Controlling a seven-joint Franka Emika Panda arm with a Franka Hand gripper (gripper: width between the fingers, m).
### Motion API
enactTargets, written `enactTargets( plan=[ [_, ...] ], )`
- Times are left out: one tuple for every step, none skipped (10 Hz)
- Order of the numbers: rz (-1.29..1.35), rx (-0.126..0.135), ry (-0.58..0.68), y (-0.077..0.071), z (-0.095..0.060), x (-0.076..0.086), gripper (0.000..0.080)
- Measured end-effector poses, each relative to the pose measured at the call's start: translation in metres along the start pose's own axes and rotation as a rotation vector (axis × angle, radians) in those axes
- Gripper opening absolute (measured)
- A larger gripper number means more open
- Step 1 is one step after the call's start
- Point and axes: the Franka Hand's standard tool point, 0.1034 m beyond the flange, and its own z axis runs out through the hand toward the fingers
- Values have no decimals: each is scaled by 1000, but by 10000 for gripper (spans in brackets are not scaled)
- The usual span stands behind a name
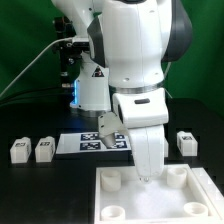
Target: Assemble one leg
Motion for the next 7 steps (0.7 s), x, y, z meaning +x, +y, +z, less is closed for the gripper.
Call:
enactTargets(
  plan=[
    [1, 0, 0, 0, 0, 0, 629],
    [1, 0, 0, 0, 0, -1, 629],
    [1, 0, 0, 0, 0, -1, 645],
    [2, 0, 0, 0, 0, -1, 645],
    [2, 0, 0, 0, 0, -1, 649],
    [3, 0, 0, 0, 0, -1, 649],
    [3, 0, 0, 0, 0, -2, 649]
  ],
)
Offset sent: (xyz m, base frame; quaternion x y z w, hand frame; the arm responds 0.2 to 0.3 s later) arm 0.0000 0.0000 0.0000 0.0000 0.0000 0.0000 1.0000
